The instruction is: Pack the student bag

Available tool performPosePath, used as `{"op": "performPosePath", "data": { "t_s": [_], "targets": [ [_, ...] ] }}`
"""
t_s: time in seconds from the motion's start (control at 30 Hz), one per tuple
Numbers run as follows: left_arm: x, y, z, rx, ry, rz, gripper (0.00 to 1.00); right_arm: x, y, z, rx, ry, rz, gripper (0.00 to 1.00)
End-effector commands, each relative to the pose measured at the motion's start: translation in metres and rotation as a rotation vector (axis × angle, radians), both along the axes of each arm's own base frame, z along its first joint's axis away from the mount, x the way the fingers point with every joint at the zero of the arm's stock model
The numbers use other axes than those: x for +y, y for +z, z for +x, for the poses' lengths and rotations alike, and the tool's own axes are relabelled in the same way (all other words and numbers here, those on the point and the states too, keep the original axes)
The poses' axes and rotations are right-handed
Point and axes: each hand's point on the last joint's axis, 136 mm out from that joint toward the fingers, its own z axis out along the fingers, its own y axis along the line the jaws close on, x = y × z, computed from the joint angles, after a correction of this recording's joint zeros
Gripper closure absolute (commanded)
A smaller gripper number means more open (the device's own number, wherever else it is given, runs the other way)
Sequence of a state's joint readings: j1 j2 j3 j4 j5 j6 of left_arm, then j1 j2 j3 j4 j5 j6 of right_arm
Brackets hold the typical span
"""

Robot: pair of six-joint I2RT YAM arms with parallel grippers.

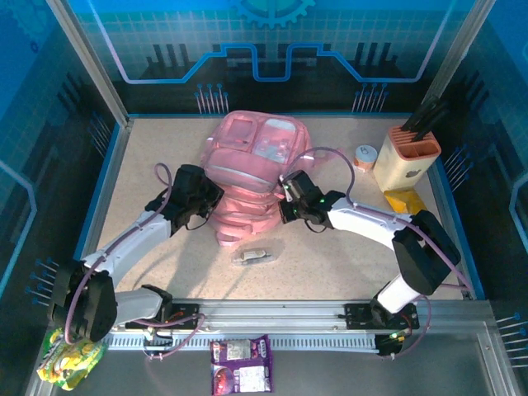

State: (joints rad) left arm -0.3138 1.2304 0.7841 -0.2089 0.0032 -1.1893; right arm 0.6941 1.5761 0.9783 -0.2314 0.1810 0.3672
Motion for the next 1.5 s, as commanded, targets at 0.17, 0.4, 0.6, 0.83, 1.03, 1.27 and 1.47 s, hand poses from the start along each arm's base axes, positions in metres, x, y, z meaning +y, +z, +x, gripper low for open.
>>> {"op": "performPosePath", "data": {
  "t_s": [0.17,0.4,0.6,0.83,1.03,1.27,1.47],
  "targets": [
    [0.042,0.044,0.046,-0.152,-0.014,0.106,1.00,0.014,0.023,-0.007,-0.031,0.061,-0.014,1.00],
    [0.055,0.045,0.057,-0.169,-0.064,0.166,0.80,0.074,0.018,-0.024,0.021,0.153,0.066,1.00],
    [0.026,0.034,0.010,-0.137,-0.016,-0.075,0.54,0.090,0.002,-0.030,0.063,0.170,0.088,1.00],
    [-0.010,0.000,-0.030,-0.042,0.122,-0.153,0.44,0.090,-0.001,-0.032,0.070,0.167,0.083,1.00],
    [-0.048,-0.018,-0.024,0.036,0.110,-0.149,0.46,0.089,0.004,-0.031,0.051,0.164,0.082,1.00],
    [-0.053,-0.037,-0.020,0.052,0.192,-0.109,0.59,0.091,0.004,-0.031,0.048,0.174,0.095,1.00],
    [-0.053,-0.042,-0.009,0.049,0.222,-0.060,0.71,0.093,0.004,-0.028,0.037,0.181,0.088,1.00]
  ]
}}
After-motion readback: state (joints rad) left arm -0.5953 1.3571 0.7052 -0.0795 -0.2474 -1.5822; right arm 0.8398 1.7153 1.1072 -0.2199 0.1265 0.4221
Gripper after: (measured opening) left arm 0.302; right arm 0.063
